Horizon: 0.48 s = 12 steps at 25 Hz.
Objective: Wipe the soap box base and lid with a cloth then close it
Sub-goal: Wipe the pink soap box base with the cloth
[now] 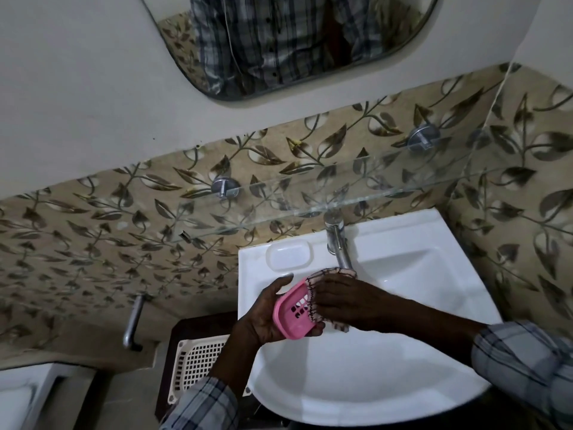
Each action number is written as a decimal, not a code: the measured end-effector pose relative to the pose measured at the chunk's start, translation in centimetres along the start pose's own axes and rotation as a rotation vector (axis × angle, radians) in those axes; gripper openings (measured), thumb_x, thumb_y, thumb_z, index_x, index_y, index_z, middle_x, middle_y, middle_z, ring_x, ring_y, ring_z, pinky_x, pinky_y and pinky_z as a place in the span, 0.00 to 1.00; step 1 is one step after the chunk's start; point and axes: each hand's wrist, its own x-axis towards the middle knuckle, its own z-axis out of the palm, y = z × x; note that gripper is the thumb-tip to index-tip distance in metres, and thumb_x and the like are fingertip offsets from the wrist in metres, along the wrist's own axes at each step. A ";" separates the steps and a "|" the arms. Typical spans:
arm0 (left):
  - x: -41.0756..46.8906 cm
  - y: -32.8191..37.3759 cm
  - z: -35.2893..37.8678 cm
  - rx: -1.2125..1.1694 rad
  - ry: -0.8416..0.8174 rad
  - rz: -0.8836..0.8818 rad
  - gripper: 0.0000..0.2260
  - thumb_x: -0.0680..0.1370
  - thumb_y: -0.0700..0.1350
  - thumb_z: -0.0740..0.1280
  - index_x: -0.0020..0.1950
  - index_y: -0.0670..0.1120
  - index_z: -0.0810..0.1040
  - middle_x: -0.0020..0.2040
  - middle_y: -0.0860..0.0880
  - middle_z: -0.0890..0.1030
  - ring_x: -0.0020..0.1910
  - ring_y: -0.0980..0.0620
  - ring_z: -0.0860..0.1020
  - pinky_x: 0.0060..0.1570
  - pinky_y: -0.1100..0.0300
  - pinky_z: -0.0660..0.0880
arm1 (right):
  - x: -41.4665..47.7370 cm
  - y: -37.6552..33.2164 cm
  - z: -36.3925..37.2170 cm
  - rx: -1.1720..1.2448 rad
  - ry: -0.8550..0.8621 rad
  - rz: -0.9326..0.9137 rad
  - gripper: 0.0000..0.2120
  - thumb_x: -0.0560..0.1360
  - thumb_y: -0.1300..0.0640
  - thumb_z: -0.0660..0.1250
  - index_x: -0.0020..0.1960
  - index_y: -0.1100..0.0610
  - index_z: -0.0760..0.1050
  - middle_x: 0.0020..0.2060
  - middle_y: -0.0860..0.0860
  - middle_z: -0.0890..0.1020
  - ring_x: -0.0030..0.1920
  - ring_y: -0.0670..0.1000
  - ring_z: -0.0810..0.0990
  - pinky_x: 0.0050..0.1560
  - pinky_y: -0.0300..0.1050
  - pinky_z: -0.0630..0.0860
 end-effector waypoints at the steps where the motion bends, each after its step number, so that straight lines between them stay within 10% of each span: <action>1: 0.2 -0.2 0.0 0.017 0.030 0.007 0.25 0.80 0.57 0.62 0.70 0.41 0.76 0.60 0.37 0.81 0.57 0.37 0.77 0.65 0.40 0.70 | -0.4 -0.8 0.4 0.020 0.012 0.047 0.14 0.83 0.63 0.54 0.59 0.60 0.78 0.57 0.58 0.81 0.61 0.58 0.77 0.70 0.57 0.67; 7: 0.5 -0.8 0.0 -0.035 0.235 0.079 0.21 0.76 0.54 0.65 0.58 0.39 0.84 0.52 0.39 0.85 0.48 0.41 0.84 0.53 0.48 0.80 | 0.2 -3.0 1.7 0.068 0.101 0.329 0.18 0.71 0.69 0.62 0.55 0.57 0.82 0.53 0.53 0.84 0.55 0.57 0.80 0.61 0.52 0.74; 12: 0.5 -1.2 -0.1 -0.006 0.292 0.063 0.20 0.77 0.55 0.64 0.57 0.40 0.83 0.49 0.38 0.84 0.46 0.41 0.82 0.52 0.48 0.77 | 0.7 -2.7 0.6 0.034 0.077 0.181 0.12 0.75 0.67 0.65 0.52 0.56 0.83 0.53 0.54 0.85 0.59 0.56 0.81 0.66 0.56 0.73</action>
